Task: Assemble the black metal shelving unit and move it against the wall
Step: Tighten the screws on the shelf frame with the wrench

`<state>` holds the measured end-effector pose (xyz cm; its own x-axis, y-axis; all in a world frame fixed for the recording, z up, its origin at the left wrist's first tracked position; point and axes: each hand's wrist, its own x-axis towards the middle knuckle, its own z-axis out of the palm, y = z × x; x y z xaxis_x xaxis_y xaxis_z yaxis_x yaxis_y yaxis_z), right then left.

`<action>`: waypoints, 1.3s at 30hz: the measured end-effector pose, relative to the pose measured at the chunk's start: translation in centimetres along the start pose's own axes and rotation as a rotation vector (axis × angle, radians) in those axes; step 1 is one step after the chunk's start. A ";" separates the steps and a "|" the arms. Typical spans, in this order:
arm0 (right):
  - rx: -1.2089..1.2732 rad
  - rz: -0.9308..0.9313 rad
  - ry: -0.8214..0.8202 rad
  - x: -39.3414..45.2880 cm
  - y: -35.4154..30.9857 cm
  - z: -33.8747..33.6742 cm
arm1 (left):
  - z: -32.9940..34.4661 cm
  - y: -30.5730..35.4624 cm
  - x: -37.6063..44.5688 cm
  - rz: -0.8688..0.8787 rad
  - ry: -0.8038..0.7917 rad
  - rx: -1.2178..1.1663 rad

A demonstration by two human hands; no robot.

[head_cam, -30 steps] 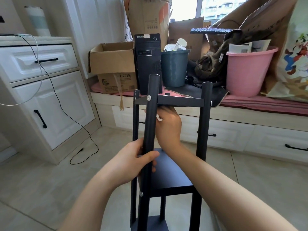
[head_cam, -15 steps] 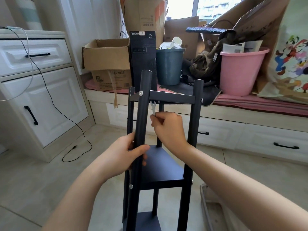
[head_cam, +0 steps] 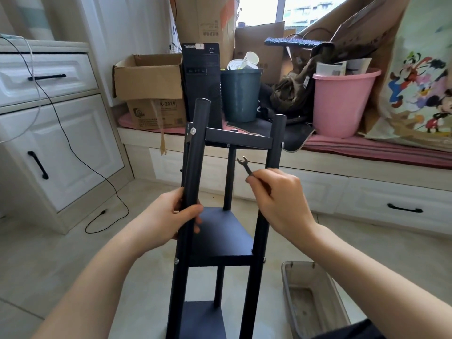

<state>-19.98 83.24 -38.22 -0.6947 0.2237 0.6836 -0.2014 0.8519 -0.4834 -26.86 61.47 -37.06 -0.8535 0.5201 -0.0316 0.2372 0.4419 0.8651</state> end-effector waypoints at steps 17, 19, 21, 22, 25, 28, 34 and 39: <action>0.556 0.469 -0.058 0.4 1.7 -0.3 | 0.4 -0.5 0.3 -0.025 0.023 0.026; 0.557 0.474 -0.020 0.3 1.8 -0.1 | 0.5 -0.5 0.4 -0.009 0.028 0.029; 0.549 0.476 0.004 0.3 1.9 0.1 | 0.6 -0.6 0.5 0.006 0.041 0.033; 0.538 0.471 0.014 0.3 1.9 0.1 | 0.6 -0.6 0.6 0.012 0.047 0.034; 0.526 0.463 0.043 0.2 2.0 0.2 | 0.8 -0.7 0.9 0.032 0.059 0.035; 0.527 0.471 0.059 0.1 2.0 0.4 | 0.9 -0.8 1.2 0.056 0.077 0.051; 0.520 0.423 0.083 0.1 1.8 0.3 | 1.1 -1.3 1.6 0.066 0.110 0.041; 0.514 0.394 0.082 0.1 1.2 0.1 | 1.3 -1.9 2.0 0.053 0.100 0.031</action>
<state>-20.35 84.23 -38.76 -0.7331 0.5260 0.4312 -0.2608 0.3681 -0.8925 -28.37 62.64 -39.39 -0.8813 0.4681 0.0649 0.2959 0.4393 0.8482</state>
